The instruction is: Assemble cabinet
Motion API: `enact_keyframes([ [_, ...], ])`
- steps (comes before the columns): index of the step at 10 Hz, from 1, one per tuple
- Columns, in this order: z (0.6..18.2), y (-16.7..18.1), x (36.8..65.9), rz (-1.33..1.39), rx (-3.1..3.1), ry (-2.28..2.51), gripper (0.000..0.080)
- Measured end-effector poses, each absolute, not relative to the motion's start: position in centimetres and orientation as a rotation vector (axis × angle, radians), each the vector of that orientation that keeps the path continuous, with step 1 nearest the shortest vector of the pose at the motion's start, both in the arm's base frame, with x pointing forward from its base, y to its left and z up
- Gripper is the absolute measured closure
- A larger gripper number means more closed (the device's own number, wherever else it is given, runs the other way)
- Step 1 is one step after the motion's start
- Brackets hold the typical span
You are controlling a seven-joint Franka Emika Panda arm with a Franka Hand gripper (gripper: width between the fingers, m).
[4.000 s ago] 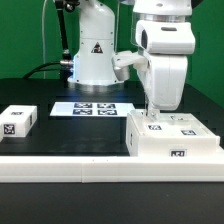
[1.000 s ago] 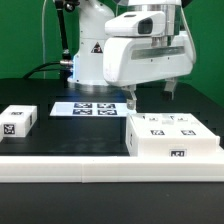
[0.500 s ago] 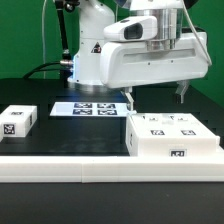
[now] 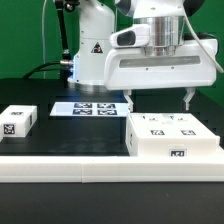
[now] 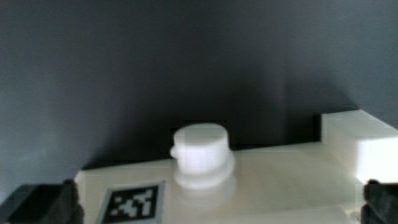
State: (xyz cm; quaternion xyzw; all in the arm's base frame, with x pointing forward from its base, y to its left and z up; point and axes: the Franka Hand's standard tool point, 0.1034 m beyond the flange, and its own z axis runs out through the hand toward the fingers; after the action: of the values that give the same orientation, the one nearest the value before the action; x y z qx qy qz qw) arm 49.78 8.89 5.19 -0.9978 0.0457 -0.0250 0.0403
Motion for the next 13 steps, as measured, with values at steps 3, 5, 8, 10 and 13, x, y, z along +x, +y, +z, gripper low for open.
enact_keyframes([
  [3, 5.2, 9.1, 49.8, -0.077, -3.057, 0.116, 0.0002],
  [5, 4.1, 9.5, 49.3, -0.09, -3.062, 0.092, 0.0002],
  [8, 2.6, 9.6, 49.1, -0.124, -3.071, 0.08, 0.0002],
  [10, 2.1, 9.3, 49.1, -0.125, -3.075, 0.026, 0.0002],
  [13, 2.1, 9.3, 49.0, -0.124, -3.075, 0.011, 0.0002],
])
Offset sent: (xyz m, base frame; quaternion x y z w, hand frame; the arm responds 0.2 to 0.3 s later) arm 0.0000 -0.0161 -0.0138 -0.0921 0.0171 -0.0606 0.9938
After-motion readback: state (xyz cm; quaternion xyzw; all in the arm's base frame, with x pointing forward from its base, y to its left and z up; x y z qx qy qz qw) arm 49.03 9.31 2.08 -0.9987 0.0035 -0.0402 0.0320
